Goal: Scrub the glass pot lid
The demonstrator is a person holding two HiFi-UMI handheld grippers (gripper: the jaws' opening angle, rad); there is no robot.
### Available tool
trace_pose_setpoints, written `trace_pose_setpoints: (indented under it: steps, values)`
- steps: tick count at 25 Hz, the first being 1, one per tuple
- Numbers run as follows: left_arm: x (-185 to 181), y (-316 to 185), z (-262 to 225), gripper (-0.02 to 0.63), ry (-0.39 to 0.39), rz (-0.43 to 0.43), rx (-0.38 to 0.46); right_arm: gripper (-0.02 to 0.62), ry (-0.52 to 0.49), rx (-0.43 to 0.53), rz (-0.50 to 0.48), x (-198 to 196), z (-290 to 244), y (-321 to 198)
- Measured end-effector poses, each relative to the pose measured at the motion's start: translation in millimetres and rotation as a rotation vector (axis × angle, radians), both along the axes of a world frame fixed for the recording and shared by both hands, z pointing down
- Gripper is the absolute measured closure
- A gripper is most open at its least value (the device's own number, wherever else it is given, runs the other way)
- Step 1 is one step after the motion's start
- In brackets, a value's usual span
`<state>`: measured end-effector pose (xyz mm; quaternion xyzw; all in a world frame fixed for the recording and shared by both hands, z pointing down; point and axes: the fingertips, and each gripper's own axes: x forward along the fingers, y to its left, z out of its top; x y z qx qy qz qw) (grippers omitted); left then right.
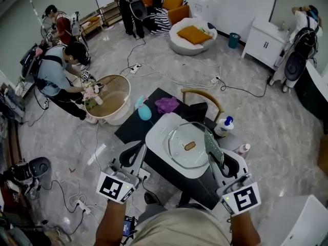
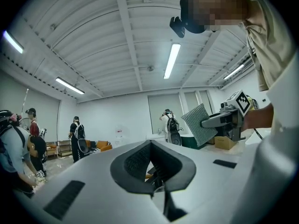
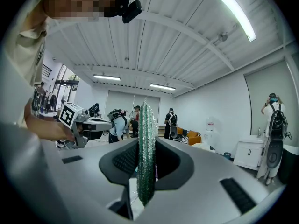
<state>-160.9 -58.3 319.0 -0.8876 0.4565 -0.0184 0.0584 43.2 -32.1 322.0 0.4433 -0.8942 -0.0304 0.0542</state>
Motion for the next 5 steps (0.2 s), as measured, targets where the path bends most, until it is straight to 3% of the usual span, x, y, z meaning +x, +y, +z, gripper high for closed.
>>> trace_pose_setpoints:
  steps: [5]
  values:
    - [3.2, 0.0, 0.8, 0.593, 0.002, -0.004, -0.005, 0.515, 0.003, -0.025, 0.004, 4.1, 3.8, 0.9]
